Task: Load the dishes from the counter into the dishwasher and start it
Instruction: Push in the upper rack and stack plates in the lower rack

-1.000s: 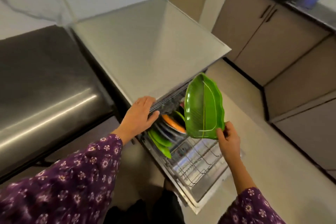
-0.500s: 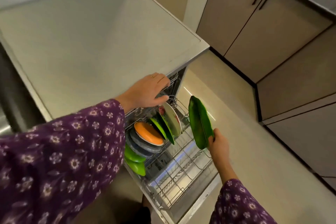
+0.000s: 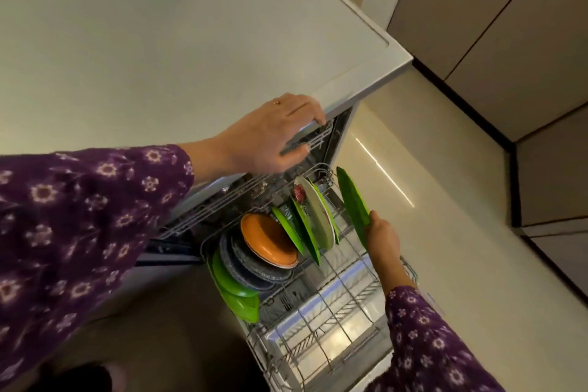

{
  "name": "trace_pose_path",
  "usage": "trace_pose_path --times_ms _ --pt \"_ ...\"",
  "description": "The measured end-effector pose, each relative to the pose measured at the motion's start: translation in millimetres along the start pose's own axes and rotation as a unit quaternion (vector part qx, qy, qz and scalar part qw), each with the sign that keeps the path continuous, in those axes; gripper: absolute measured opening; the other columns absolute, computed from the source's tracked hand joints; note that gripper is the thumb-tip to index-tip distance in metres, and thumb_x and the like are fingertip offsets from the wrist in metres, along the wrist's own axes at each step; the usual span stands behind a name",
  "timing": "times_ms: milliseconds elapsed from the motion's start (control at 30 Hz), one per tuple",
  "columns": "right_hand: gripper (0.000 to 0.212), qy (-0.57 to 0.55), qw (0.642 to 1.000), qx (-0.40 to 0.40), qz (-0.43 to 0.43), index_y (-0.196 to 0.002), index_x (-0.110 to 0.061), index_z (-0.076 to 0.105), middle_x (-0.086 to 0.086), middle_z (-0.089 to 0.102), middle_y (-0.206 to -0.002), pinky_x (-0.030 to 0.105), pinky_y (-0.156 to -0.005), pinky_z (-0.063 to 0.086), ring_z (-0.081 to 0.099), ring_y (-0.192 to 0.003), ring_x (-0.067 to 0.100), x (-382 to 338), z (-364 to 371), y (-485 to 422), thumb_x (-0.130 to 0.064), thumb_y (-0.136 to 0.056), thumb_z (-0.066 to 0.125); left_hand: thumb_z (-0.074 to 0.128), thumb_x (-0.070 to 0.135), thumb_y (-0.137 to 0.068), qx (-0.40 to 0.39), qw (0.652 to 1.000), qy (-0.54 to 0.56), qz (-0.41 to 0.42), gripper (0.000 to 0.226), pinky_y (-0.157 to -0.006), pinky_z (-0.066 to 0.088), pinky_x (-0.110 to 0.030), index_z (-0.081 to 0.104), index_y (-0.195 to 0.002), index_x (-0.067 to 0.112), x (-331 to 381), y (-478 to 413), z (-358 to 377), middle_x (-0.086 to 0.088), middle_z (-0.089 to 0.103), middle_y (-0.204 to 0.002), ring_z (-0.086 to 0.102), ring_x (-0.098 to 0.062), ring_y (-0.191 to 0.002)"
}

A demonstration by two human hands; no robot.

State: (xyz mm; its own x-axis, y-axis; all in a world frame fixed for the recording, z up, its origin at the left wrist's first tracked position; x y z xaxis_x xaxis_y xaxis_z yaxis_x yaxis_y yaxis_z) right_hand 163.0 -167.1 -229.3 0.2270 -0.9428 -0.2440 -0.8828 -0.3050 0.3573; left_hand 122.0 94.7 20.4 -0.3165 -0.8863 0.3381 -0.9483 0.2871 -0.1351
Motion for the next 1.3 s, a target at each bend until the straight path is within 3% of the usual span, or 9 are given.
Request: trace_pose_path --times_ms 133,267,467,600,800,900,1033,1133,1300 --pt "0.027 0.042 0.998 -0.029 -0.020 -0.122 -0.010 0.046 0.012 0.062 -0.090 0.030 -0.056 0.039 0.049 -0.065 0.021 -5.2 27.1 -37.1 -0.016 -0.095 0.048 0.058 0.020 -0.085 -0.001 1.000 -0.007 0.004 0.038 -0.101 0.032 -0.020 0.050 -0.121 0.009 -2.5 -2.3 0.6 -0.003 0.050 -0.120 0.044 -0.014 -0.114" --pt "0.023 0.034 0.998 -0.027 -0.045 -0.118 -0.007 0.049 0.014 0.064 -0.090 0.030 -0.056 0.039 0.059 -0.069 0.028 -9.5 48.6 -60.8 -0.013 -0.095 0.046 0.058 0.021 -0.084 -0.003 1.000 -0.006 0.001 0.039 -0.102 0.034 -0.023 0.051 -0.121 0.010 -4.7 -3.6 2.7 -0.002 0.050 -0.121 0.044 -0.014 -0.115" --pt "0.017 0.007 0.999 -0.028 -0.025 -0.111 -0.008 0.050 0.002 0.051 -0.078 0.023 -0.055 0.034 0.039 -0.053 0.008 -7.5 74.6 -81.9 -0.016 -0.100 0.039 0.060 0.021 -0.082 -0.004 1.000 -0.023 -0.005 0.042 -0.101 0.032 -0.019 0.052 -0.121 0.008 -6.1 -4.9 3.6 -0.005 0.050 -0.121 0.044 -0.015 -0.114" --pt "0.018 0.023 0.998 -0.034 -0.045 -0.114 -0.008 0.050 0.008 0.063 -0.088 0.024 -0.059 0.039 0.048 -0.064 0.015 -5.3 85.3 -94.8 -0.013 -0.097 0.045 0.060 0.021 -0.082 -0.004 1.000 -0.026 -0.005 0.042 -0.101 0.034 -0.021 0.053 -0.121 0.007 -6.7 -5.3 4.4 -0.005 0.050 -0.121 0.045 -0.016 -0.114" --pt "0.019 0.035 0.994 -0.079 -0.059 -0.113 -0.007 0.051 0.007 0.062 -0.085 0.030 -0.064 0.052 0.057 -0.069 0.019 -5.6 105.4 -109.1 -0.010 -0.095 0.046 0.059 0.024 -0.082 -0.009 1.000 -0.026 -0.010 0.043 -0.101 0.030 -0.017 0.052 -0.121 0.007 -7.8 -5.9 4.1 -0.006 0.050 -0.122 0.043 -0.014 -0.115" --pt "0.022 0.020 0.994 -0.104 -0.037 -0.116 -0.010 0.048 0.007 0.058 -0.084 0.033 -0.063 0.051 0.058 -0.070 0.021 -3.5 119.4 -110.6 -0.007 -0.094 0.046 0.059 0.025 -0.082 -0.008 1.000 -0.026 -0.006 0.043 -0.101 0.031 -0.018 0.052 -0.121 0.008 -8.3 -5.5 4.8 -0.005 0.050 -0.122 0.044 -0.015 -0.115" --pt "0.034 0.005 0.989 -0.146 0.000 -0.126 -0.009 0.044 0.013 0.062 -0.101 0.039 -0.077 0.055 0.063 -0.084 0.026 6.0 139.2 -109.3 -0.008 -0.092 0.050 0.060 0.024 -0.082 -0.001 1.000 -0.029 -0.001 0.043 -0.100 0.035 -0.024 0.053 -0.121 0.007 -8.5 -5.1 4.4 -0.005 0.050 -0.122 0.046 -0.017 -0.115" --pt "0.032 0.012 0.985 -0.167 0.027 -0.123 -0.002 0.044 0.020 0.059 -0.113 0.039 -0.080 0.050 0.061 -0.099 0.033 4.7 129.2 -106.4 -0.006 -0.092 0.051 0.059 0.023 -0.083 -0.003 1.000 -0.025 0.006 0.042 -0.098 0.038 -0.028 0.053 -0.121 0.007 -7.1 -5.4 4.3 -0.006 0.051 -0.122 0.047 -0.018 -0.114" --pt "0.023 -0.043 0.995 -0.084 0.044 -0.112 0.001 0.048 0.024 0.061 -0.104 0.035 -0.068 0.046 0.060 -0.087 0.035 -6.0 87.2 -102.0 0.000 -0.090 0.044 0.057 0.022 -0.082 0.007 1.000 -0.026 0.014 0.042 -0.098 0.037 -0.026 0.052 -0.121 0.008 -6.4 -4.1 3.0 -0.005 0.050 -0.122 0.047 -0.018 -0.113"
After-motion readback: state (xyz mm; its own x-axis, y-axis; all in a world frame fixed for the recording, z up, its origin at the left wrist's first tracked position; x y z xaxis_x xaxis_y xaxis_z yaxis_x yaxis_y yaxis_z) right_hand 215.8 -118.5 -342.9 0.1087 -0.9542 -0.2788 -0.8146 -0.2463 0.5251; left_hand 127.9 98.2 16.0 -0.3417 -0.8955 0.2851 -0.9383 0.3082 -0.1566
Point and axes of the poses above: each hand's wrist, its own y-axis away from the middle knuckle, its own z-axis out of the palm, x = y × z, the point moved 3 cm from there along -y, towards the middle knuckle
